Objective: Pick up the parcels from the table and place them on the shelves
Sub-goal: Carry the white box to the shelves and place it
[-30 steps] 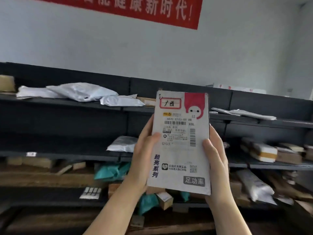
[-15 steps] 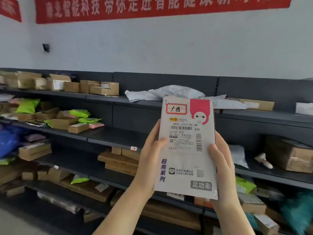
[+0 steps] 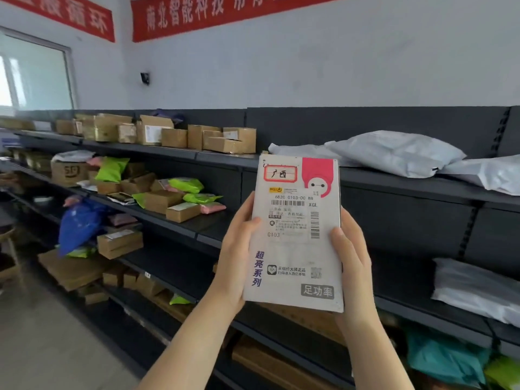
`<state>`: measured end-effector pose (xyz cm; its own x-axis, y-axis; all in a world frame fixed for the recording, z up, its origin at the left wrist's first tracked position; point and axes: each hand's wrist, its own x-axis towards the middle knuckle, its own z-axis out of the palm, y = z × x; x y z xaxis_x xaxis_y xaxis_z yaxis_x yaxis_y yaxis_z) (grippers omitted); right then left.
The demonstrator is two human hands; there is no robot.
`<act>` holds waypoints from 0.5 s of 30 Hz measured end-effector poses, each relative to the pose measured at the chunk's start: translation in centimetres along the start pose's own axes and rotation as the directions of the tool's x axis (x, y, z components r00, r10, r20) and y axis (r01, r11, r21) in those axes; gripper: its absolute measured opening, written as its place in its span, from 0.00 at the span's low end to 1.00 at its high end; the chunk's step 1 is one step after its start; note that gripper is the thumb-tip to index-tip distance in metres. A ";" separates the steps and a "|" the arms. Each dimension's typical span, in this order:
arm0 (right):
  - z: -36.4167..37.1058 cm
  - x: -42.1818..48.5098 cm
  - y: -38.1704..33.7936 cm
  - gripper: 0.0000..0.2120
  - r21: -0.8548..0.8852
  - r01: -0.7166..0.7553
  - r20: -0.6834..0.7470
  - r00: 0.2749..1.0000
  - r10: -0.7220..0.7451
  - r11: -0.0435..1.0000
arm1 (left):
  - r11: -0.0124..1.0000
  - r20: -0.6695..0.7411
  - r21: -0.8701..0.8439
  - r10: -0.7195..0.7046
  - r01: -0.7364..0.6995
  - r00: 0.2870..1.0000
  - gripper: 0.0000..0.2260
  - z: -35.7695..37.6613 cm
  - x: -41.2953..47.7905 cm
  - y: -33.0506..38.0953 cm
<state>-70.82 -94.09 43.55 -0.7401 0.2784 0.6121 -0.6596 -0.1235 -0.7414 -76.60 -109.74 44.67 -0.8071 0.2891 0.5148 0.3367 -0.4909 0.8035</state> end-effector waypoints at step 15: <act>9.5 15.6 20.2 0.17 0.000 -0.249 -0.058 0.967 0.249 0.968 | 0.987 -0.250 -0.073 -0.157 0.143 0.955 0.15 -19.6 15.8 -9.1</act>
<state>-96.94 -101.23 40.79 -0.8720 0.2941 0.3914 -0.4545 -0.1893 -0.8704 -101.94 -116.79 39.66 -0.9453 0.1473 0.2910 0.1818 -0.5029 0.8450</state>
